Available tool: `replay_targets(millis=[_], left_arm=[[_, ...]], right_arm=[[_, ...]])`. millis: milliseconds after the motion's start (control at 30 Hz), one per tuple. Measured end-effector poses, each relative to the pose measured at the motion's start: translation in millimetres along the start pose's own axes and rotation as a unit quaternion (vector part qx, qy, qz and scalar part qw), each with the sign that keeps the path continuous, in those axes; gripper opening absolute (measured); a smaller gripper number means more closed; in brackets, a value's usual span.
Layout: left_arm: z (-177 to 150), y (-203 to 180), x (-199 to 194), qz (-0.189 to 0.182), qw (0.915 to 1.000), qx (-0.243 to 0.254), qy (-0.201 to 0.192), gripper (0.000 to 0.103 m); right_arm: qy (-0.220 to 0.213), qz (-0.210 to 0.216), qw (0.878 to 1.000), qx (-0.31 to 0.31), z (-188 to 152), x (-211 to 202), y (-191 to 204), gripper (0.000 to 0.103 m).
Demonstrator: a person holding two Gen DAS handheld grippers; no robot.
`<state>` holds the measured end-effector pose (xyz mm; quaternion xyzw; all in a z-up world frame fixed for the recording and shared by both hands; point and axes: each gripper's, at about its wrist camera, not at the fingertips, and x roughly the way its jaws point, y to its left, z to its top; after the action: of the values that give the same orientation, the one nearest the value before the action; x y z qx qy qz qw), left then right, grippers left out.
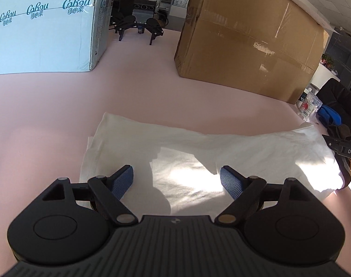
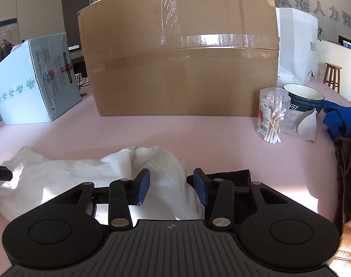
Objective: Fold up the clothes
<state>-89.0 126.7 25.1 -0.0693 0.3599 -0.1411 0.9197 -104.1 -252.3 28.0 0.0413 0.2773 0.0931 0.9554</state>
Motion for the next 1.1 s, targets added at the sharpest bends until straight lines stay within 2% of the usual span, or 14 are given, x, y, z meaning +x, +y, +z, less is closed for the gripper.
replay_targets(millis=[100,167,233,333,600,700,867,933,1000,1067,1100], left_arm=[[-1,-3,1,0.003,1.0,0.008,0.003,0.081],[-2,-6,2,0.006,0.9998,0.017,0.005,0.081],[-4,-9,3,0.01,0.9996,0.025,0.006,0.081],[-5,-12,4,0.016,0.9993,0.034,0.007,0.081],[-6,-13,5,0.019,0.999,0.039,0.007,0.081],[-7,-13,5,0.02,0.999,0.04,0.007,0.081],[-7,-13,6,0.021,0.9989,0.04,0.007,0.081],[-6,-13,6,0.021,0.9989,0.041,0.007,0.081],[-7,-13,6,0.021,0.9989,0.041,0.007,0.081],[-7,-13,6,0.021,0.9989,0.041,0.007,0.081],[-7,-13,6,0.021,0.9989,0.041,0.007,0.081]], right_arm=[[0.0,-0.003,1.0,0.002,-1,-1,0,0.039],[-0.002,-0.006,1.0,0.004,-2,-3,0,0.03],[-0.001,-0.007,1.0,0.013,-2,-4,-3,0.01],[-0.006,0.007,0.999,0.034,-3,-8,-9,0.005],[-0.075,-0.004,0.994,0.073,2,-31,-18,0.004],[-0.078,-0.027,0.992,0.095,4,-31,-26,0.004],[-0.05,-0.088,0.988,0.12,1,-21,-38,0.001],[-0.039,-0.074,0.986,0.148,-2,-19,-47,0.001],[-0.05,-0.043,0.986,0.155,-4,-23,-49,0.002],[-0.066,-0.019,0.988,0.135,-3,-28,-43,0.003],[-0.067,-0.02,0.992,0.108,-3,-28,-35,0.007]])
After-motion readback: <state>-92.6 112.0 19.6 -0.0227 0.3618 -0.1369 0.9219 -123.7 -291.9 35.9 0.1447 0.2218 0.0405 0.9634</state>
